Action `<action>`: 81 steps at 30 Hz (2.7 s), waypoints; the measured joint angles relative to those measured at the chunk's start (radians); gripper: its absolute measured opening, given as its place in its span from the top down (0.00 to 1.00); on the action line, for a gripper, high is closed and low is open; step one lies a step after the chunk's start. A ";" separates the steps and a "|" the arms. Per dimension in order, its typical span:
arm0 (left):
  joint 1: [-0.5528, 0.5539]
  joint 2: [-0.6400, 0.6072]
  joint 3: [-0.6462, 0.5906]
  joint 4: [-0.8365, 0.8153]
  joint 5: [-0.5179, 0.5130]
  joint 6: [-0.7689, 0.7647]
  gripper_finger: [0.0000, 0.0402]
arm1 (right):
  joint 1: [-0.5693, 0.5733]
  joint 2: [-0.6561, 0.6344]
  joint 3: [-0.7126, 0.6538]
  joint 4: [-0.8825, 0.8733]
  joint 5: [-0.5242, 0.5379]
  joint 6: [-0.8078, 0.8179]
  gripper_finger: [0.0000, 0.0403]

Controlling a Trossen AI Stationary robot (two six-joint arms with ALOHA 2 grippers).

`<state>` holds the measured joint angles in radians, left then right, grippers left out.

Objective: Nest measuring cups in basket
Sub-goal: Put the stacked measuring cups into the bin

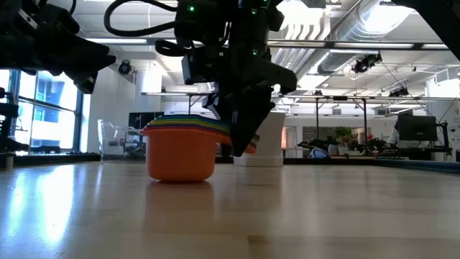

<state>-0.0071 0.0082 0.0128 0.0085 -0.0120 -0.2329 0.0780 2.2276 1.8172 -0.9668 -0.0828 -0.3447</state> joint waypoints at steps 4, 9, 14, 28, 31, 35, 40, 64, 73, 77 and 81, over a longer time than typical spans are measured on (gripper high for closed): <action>0.000 0.000 0.000 0.000 0.000 0.000 0.77 | 0.000 0.000 0.000 0.010 0.014 0.038 0.68; 0.000 0.000 0.000 0.000 0.000 0.000 0.77 | 0.000 0.000 0.000 0.041 0.064 0.100 0.69; 0.000 0.000 0.000 0.000 0.000 0.000 0.77 | 0.000 0.000 0.000 0.079 0.103 0.158 0.69; 0.000 0.000 0.000 0.000 0.000 0.000 0.77 | -0.018 0.000 0.000 0.103 0.143 0.216 0.70; 0.000 0.000 0.000 0.000 0.000 0.000 0.77 | -0.018 0.000 0.000 0.128 0.161 0.225 0.70; 0.000 0.000 0.000 0.000 0.000 0.000 0.77 | -0.022 0.000 0.000 0.152 0.159 0.238 0.70; 0.000 0.000 0.000 0.000 0.000 0.000 0.77 | -0.032 0.000 0.000 0.190 0.153 0.269 0.70; 0.000 0.000 0.000 0.000 0.000 0.000 0.77 | -0.185 -0.004 0.171 0.206 0.186 0.546 0.70; 0.000 0.000 0.000 0.000 0.000 0.000 0.77 | -0.259 -0.004 0.295 0.299 0.215 0.599 0.70; 0.000 0.000 0.000 0.000 0.000 0.000 0.77 | -0.290 -0.004 0.342 0.330 0.218 0.599 0.70; 0.000 0.000 0.000 0.000 0.000 0.000 0.77 | -0.324 -0.004 0.376 0.365 0.218 0.581 0.70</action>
<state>-0.0067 0.0078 0.0124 0.0086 -0.0120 -0.2329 -0.2456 2.2234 2.1936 -0.6020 0.1352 0.2360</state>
